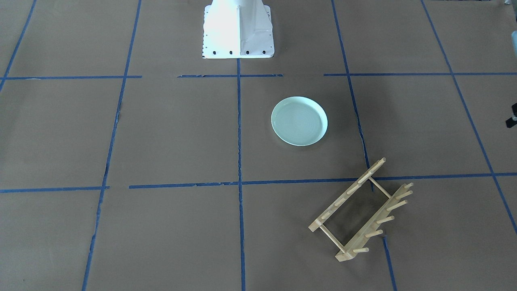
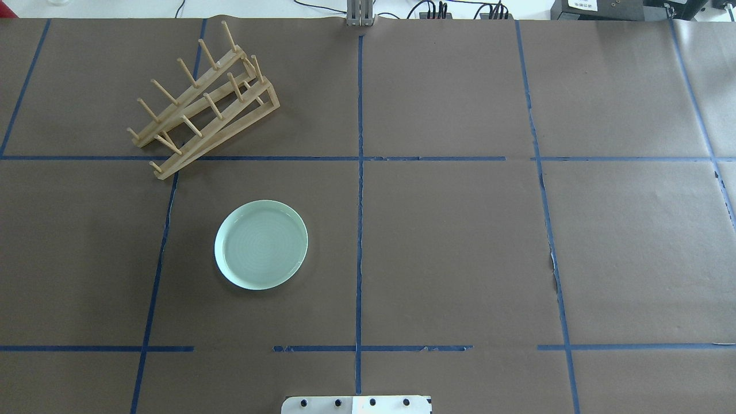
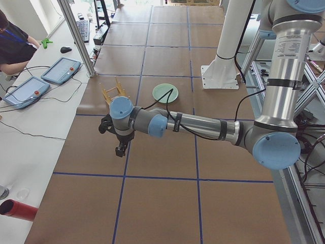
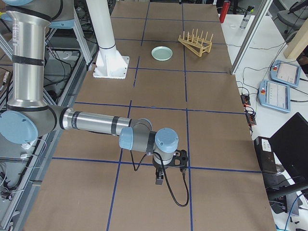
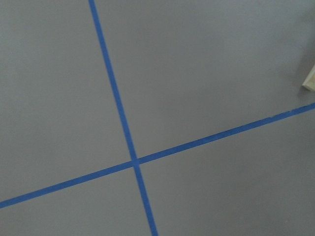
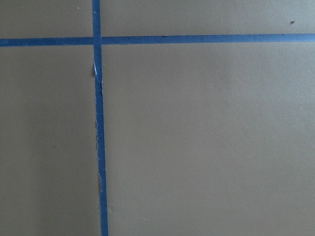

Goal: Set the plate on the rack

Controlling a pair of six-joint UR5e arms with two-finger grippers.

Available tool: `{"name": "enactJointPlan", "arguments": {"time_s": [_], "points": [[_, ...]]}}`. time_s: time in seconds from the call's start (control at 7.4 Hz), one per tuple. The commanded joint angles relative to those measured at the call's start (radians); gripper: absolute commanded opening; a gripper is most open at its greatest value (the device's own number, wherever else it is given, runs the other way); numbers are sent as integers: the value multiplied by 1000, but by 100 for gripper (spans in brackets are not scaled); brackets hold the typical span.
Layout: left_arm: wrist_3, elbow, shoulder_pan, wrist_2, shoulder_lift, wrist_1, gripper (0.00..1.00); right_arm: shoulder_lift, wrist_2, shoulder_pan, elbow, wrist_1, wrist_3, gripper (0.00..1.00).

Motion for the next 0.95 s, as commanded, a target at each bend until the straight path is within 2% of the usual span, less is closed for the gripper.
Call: {"name": "enactJointPlan", "arguments": {"time_s": [0.0,0.14,0.41,0.68,0.81], "points": [[-391,-86,179,9,-88,-9,100,0,0,-1,0,0,0,100],[-517,-115,244,17,-127,-7,100,0,0,1,1,0,0,100],[-819,-168,399,110,-219,-1,100,0,0,1,0,0,0,100],[-1081,-122,589,264,-340,26,100,0,0,1,0,0,0,100],[-1197,-51,667,332,-430,96,100,0,0,1,0,0,0,100]]}}
